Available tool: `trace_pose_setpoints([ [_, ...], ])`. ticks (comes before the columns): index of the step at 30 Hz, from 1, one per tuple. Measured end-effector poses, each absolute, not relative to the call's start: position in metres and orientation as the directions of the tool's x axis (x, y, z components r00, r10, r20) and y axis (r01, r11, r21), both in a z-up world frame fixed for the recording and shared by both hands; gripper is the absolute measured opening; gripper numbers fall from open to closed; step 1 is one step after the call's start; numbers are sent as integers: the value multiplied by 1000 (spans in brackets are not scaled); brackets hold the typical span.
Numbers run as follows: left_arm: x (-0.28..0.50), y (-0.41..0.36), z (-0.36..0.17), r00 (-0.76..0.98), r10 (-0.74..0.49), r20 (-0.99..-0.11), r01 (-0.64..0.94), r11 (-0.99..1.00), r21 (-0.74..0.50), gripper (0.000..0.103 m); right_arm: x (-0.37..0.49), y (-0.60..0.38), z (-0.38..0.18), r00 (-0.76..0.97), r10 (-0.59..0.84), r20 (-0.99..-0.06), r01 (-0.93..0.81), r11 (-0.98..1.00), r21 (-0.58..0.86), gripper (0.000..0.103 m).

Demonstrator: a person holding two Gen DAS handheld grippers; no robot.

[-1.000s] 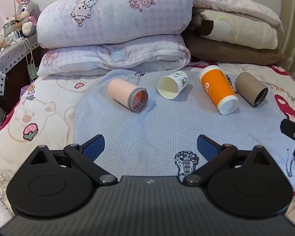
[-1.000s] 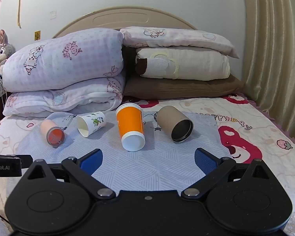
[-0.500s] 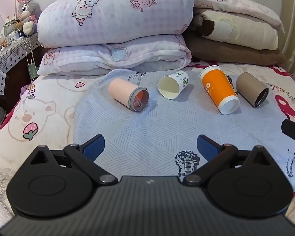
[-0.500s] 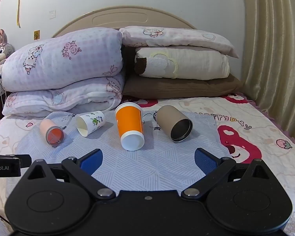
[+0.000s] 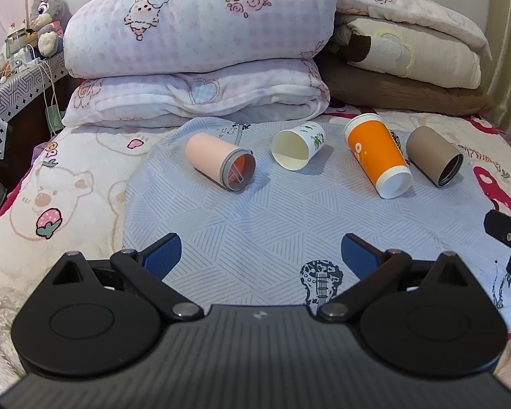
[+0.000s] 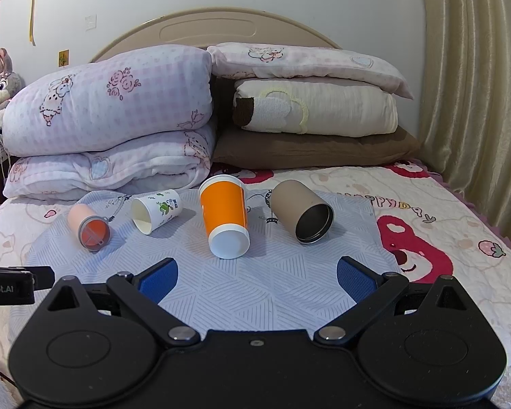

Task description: Flip cup upright

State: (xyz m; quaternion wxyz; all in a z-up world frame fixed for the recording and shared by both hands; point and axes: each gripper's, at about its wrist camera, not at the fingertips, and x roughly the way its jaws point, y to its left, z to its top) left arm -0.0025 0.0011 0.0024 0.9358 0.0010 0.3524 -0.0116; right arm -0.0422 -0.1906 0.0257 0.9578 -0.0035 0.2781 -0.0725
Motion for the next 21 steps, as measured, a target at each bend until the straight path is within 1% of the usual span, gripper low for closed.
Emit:
trace_pose_setpoints([
  [21,-4,2,0,750,-26,-661,23,1000,-13,102,-41,-189,27,833,-142,-535,138,989,-49,101],
])
